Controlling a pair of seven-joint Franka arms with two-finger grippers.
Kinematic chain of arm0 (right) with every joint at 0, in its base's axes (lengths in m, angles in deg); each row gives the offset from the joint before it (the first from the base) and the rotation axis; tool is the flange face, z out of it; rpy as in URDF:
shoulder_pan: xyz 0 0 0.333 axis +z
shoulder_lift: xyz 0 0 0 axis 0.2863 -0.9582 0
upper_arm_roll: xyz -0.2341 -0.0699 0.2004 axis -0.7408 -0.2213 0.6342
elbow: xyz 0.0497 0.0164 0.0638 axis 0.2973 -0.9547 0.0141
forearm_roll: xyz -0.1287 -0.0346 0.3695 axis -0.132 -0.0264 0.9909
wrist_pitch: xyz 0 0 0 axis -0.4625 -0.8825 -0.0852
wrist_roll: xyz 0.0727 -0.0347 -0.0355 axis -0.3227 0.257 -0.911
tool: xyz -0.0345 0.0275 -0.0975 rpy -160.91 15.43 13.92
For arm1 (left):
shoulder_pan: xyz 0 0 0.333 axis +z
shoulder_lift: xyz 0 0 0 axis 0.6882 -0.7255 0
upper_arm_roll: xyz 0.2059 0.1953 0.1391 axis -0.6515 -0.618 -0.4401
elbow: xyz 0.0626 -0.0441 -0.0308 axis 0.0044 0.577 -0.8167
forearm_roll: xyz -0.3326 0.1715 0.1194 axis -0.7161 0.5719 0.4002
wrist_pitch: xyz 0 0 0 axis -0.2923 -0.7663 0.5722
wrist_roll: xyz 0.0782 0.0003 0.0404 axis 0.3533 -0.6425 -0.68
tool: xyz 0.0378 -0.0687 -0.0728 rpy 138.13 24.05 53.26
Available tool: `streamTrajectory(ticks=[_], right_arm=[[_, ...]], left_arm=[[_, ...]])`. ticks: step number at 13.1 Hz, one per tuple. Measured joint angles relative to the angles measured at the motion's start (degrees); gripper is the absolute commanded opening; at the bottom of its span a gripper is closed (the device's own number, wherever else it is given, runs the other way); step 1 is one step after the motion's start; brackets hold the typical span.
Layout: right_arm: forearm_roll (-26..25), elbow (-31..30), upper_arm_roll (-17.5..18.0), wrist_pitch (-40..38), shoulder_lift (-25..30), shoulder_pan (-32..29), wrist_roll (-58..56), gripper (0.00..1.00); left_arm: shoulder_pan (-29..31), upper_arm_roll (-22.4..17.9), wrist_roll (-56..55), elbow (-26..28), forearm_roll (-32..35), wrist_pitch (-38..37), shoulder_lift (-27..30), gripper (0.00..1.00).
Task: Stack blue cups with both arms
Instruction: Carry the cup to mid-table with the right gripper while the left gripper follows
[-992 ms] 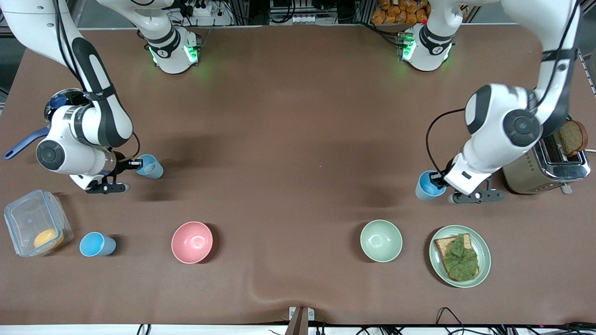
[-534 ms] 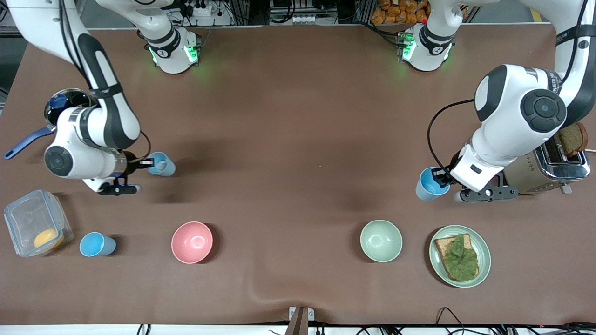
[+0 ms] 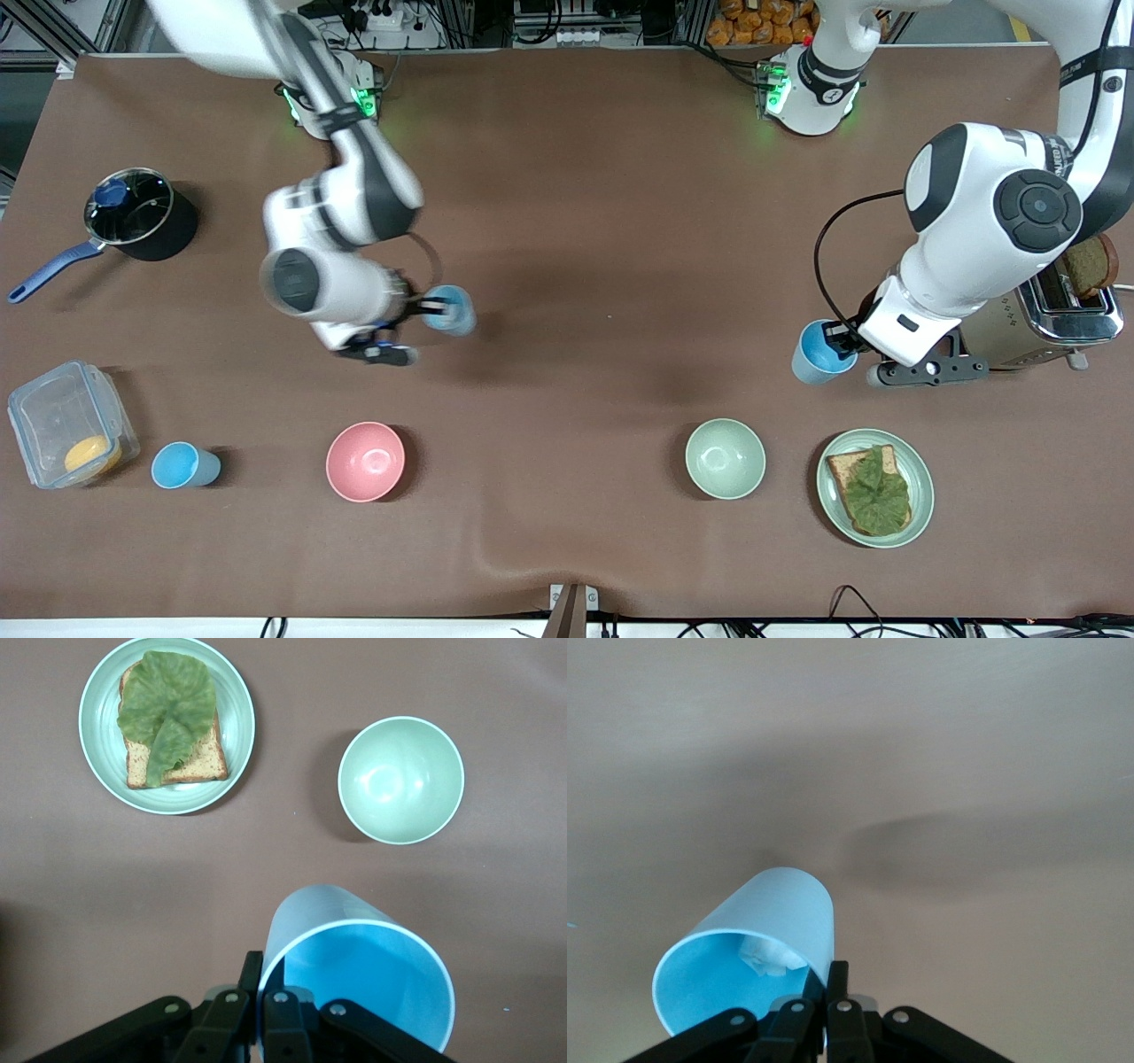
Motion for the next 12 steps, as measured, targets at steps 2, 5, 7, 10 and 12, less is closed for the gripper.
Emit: streamTrajectory(ticks=[2, 5, 7, 10, 12], right_arm=[[0.12, 3.84, 0.02, 4.46, -4.76, 6.01, 8.0, 0.0], [0.15, 9.36, -0.04, 6.76, -11.05, 11.32, 15.03, 0.0], [0.15, 11.9, -0.08, 6.86, -13.46, 12.68, 16.43, 0.0], [0.15, 12.8, -0.58, 6.86, -14.22, 12.69, 16.46, 1.0], [0.15, 13.72, -0.96, 6.88, -14.21, 12.59, 16.38, 1.0]], left_arm=[[-0.06, 0.11, -0.03, -0.68, -0.34, -0.03, -0.09, 0.0], [-0.08, 0.14, -0.04, -1.45, -2.27, -0.12, -0.33, 0.0], [-0.06, 0.13, -0.07, -1.65, -2.37, -0.19, -0.4, 0.0], [-0.02, 0.13, -0.1, -2.09, -2.38, -0.34, -0.42, 0.0], [-0.11, 0.2, -0.2, -2.33, -2.39, -0.71, -0.42, 0.0]])
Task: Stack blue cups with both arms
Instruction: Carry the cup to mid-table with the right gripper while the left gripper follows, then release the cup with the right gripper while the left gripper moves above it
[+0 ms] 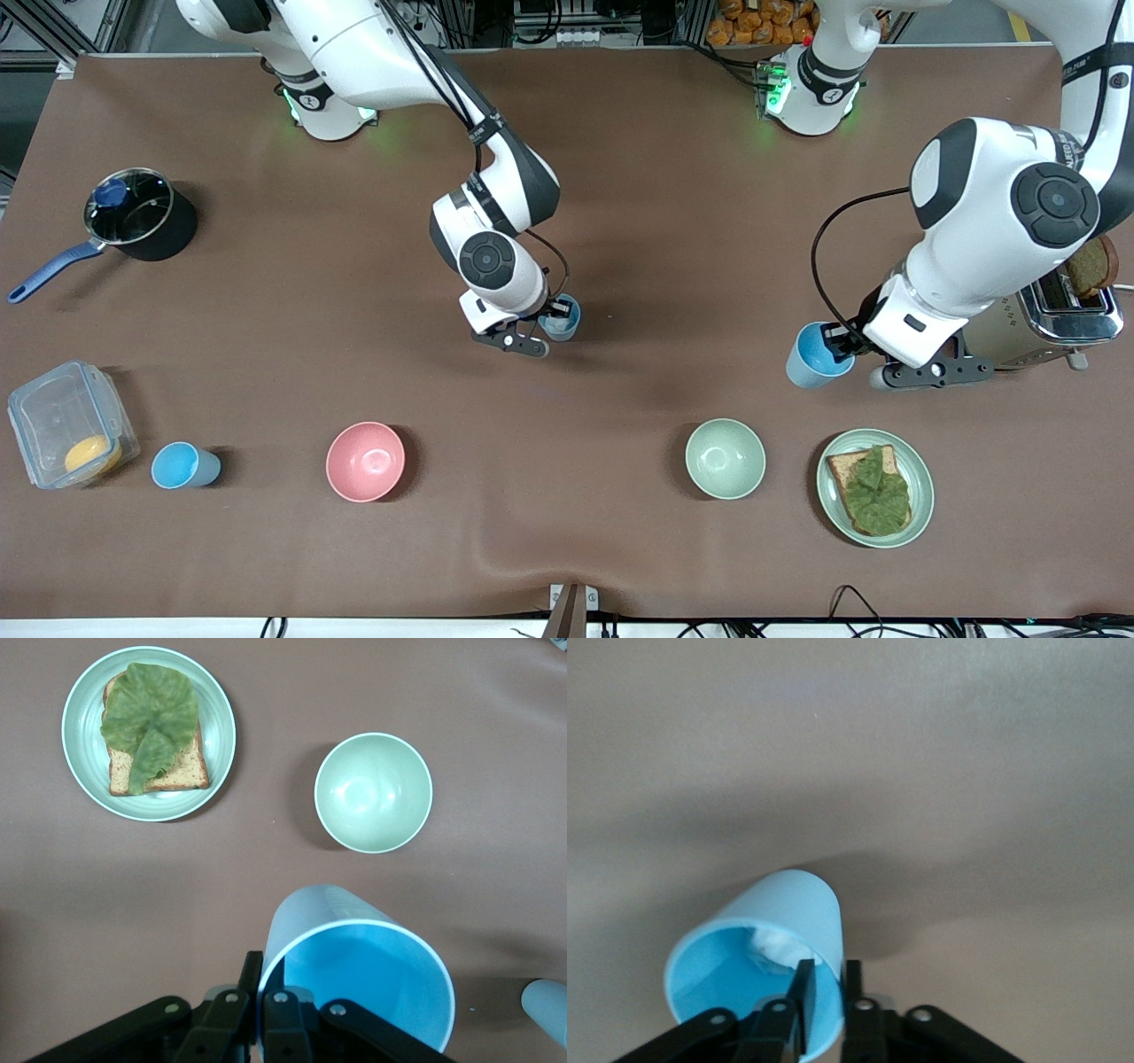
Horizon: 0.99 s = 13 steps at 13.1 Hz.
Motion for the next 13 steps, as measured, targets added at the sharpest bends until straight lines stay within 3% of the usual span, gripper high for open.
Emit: streamTrajectory(ticks=[2, 6, 10, 13], right_arm=[[0.0, 3.46, -0.5, -1.28, 0.17, -0.76, 0.01, 1.0], [0.0, 9.5, -1.17, -14.09, 2.33, -7.87, -4.05, 1.0], [-0.59, 10.21, -1.52, -25.51, 7.04, -18.03, -13.86, 1.0], [-7.17, 10.18, -1.65, -29.86, 9.3, -23.97, -22.43, 1.0]], left_arm=[[-0.36, 1.22, -3.06, -0.03, -0.63, -0.12, -0.05, 0.0], [-4.28, 5.59, -16.36, -0.03, -0.71, -0.34, -1.46, 0.0], [-16.42, 6.06, -30.13, -1.71, -0.72, 0.7, -5.08, 0.0], [-25.08, 5.66, -39.51, -7.29, -0.71, 1.9, -11.63, 0.0]])
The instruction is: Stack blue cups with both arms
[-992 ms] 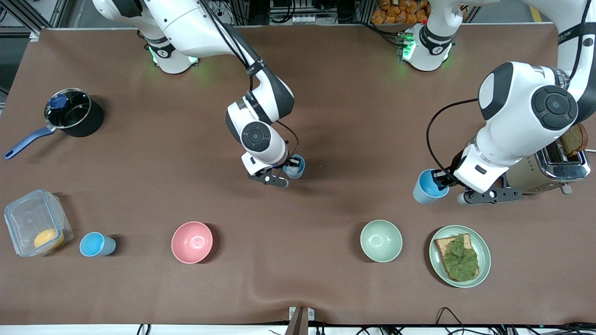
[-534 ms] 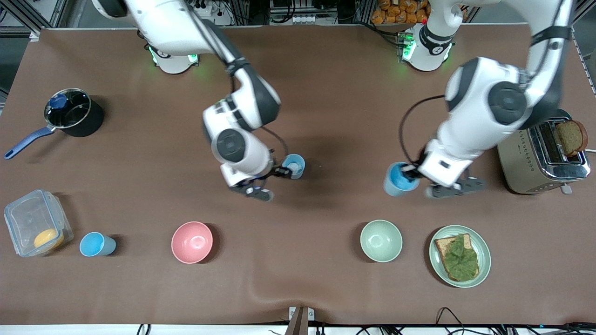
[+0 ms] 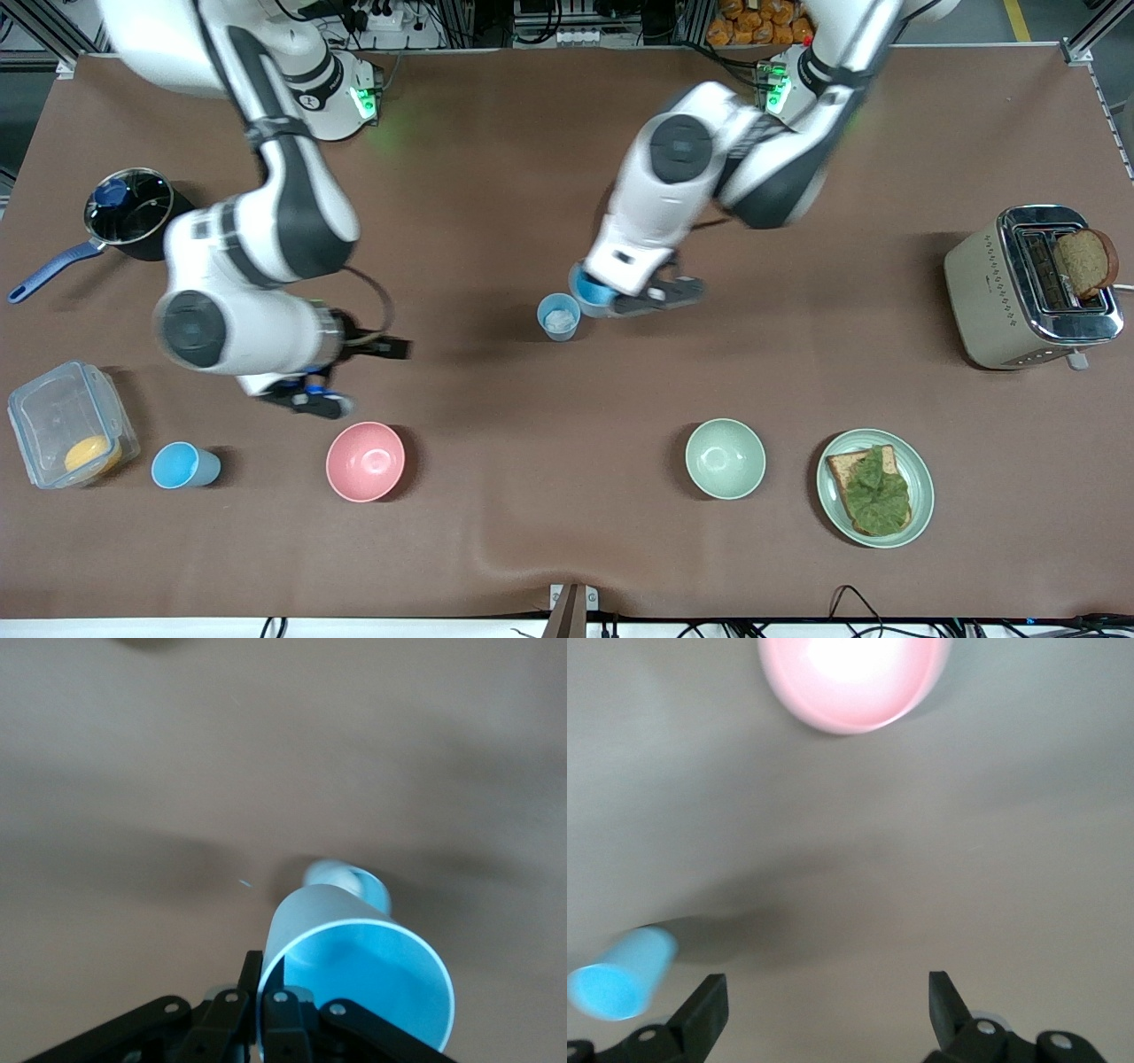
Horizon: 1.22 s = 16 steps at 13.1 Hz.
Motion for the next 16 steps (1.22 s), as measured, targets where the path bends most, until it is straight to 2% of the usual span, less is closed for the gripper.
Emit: streamTrajectory(ticks=[3, 6, 9, 13, 14, 15, 16], right_arm=[[-2.82, -0.13, -0.13, -1.63, 1.35, -4.84, -7.74, 1.0], [-5.97, -1.94, -0.27, -2.03, 5.01, -9.43, -14.01, 1.0], [-8.61, -5.36, -0.34, -1.55, 11.75, -13.73, -20.05, 1.0], [-9.17, -10.46, -0.34, -1.27, 21.56, -17.83, -20.75, 1.0], [-9.19, -11.0, -0.34, -1.27, 23.41, -18.22, -20.89, 1.0], [-9.2, -11.41, -0.34, -1.34, 24.92, -18.3, -20.93, 1.0], [-9.21, -12.33, -0.29, -1.62, 26.41, -18.3, -20.93, 1.0]], left_arm=[[-2.61, -0.25, -2.47, -2.86, 0.27, 3.32, -5.24, 0.0], [-2.66, -0.51, -2.48, -3.35, 1.54, 4.84, -7.62, 0.0], [-2.73, -0.58, -2.48, -3.41, 1.83, 5.15, -8.78, 0.0], [-3.16, -0.57, -2.48, -3.41, 2.19, 5.15, -10.25, 0.0], [-3.18, -0.57, -2.48, -3.4, 2.4, 5.15, -10.6, 0.03], [-3.2, -0.57, -2.51, -3.39, 2.43, 5.15, -10.92, 0.83], [-3.3, -0.56, -2.78, -3.38, 2.43, 5.15, -11.26, 1.0]])
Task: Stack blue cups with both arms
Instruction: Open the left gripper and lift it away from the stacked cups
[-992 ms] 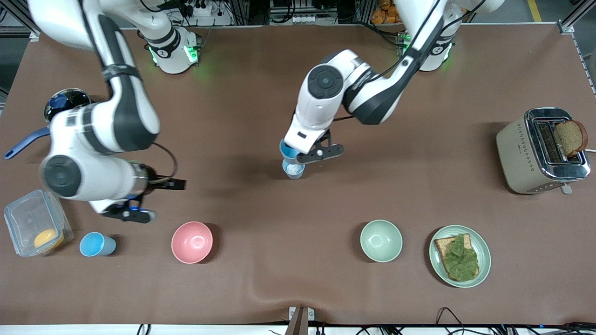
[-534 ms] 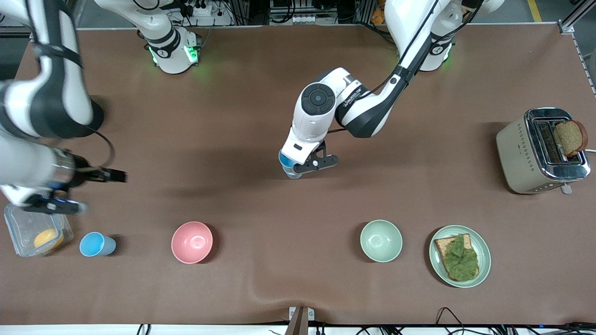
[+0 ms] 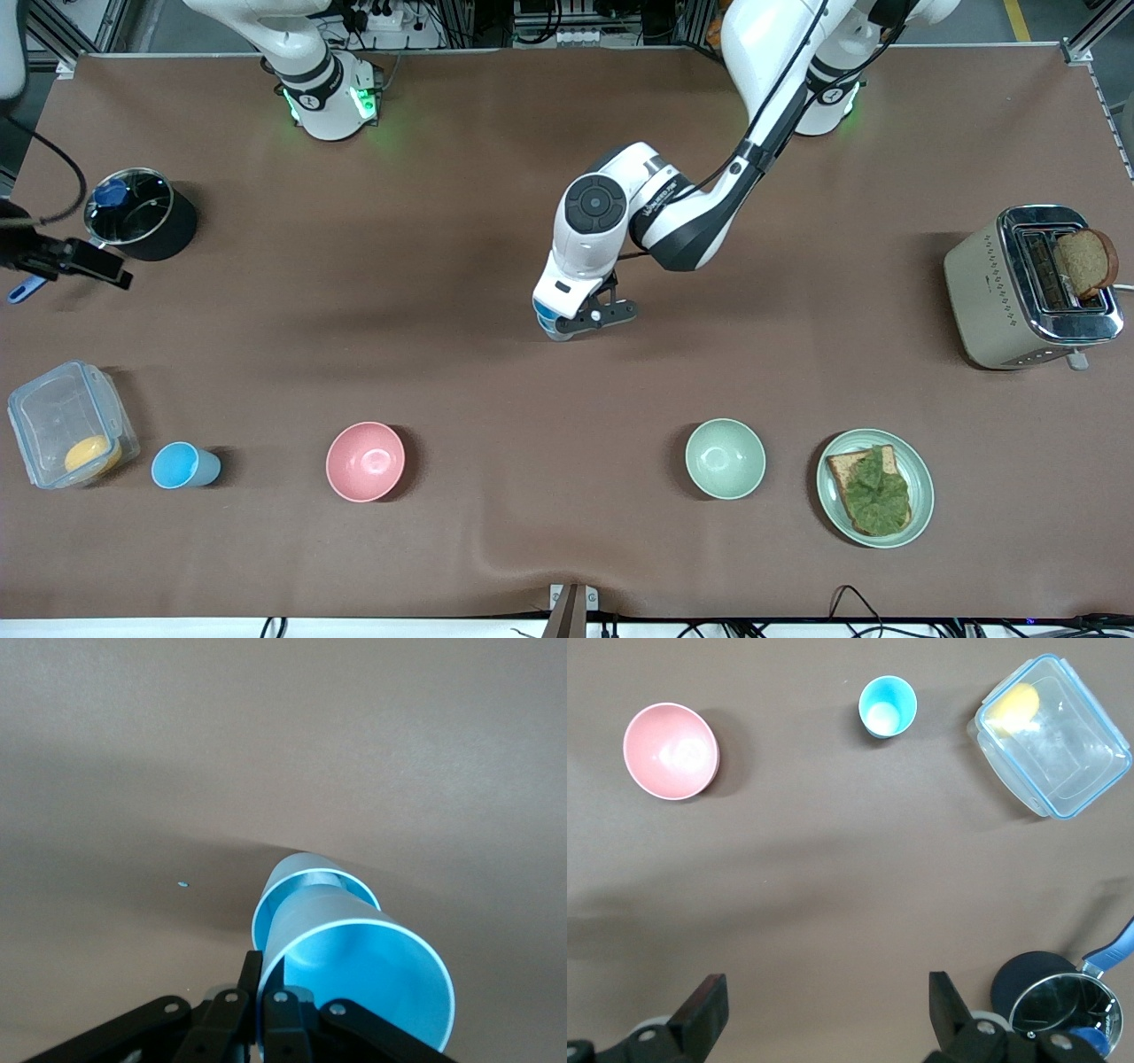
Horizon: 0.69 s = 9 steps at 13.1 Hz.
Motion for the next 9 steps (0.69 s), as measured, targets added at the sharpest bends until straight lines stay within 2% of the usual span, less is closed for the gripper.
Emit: streamTrajectory(ticks=[2, 5, 7, 9], right_arm=[[0.0, -2.56, 0.15, -0.42, 2.37, 0.0, -0.02, 1.0], [-0.01, -2.67, 0.29, -1.6, 2.88, 0.0, -0.03, 1.0], [0.0, -1.5, 0.71, -3.32, 2.88, 0.01, -0.02, 1.0], [-0.01, -0.86, 1.03, -3.72, 2.82, 0.01, -0.01, 1.0]], left_arm=[[-0.53, 0.0, -1.11, -0.05, 0.01, 0.39, -0.44, 1.0], [-0.22, -0.9, -1.68, -1.74, 1.15, 1.16, 0.69, 1.0], [1.94, -3.19, -1.96, -2.96, 3.39, 0.3, 4.92, 1.0], [7.36, -4.06, -1.9, -3.28, 5.66, -5.08, 11.64, 1.0]])
